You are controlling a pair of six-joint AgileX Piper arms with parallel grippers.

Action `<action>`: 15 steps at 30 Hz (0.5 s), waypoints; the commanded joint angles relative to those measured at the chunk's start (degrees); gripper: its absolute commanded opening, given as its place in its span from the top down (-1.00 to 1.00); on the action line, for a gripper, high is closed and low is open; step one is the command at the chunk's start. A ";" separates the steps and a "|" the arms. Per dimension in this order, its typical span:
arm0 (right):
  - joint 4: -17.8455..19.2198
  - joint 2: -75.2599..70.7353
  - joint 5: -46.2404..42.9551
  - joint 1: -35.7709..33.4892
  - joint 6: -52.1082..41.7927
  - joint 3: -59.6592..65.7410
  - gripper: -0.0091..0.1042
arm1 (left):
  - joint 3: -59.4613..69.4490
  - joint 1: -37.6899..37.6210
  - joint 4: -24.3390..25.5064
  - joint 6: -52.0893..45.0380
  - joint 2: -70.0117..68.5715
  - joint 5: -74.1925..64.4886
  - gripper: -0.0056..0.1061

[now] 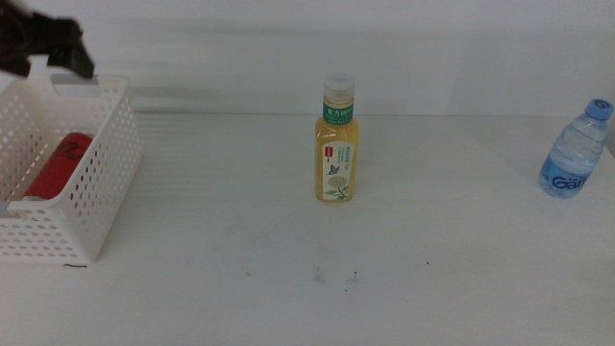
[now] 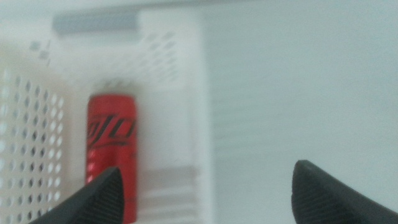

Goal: Use arms to grab the bottles and put them into the dustbin to the left of the table.

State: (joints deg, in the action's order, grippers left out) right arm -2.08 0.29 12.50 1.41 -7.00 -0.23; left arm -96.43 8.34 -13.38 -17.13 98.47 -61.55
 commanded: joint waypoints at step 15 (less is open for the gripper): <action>0.39 -0.29 -0.53 0.35 -0.34 0.23 -0.80 | 20.99 -17.38 -2.55 1.99 -23.46 18.41 -0.68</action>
State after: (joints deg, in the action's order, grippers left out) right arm -2.08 0.29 12.50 1.41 -7.00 -0.23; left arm -78.48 -7.93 -14.84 -15.77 77.16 -46.81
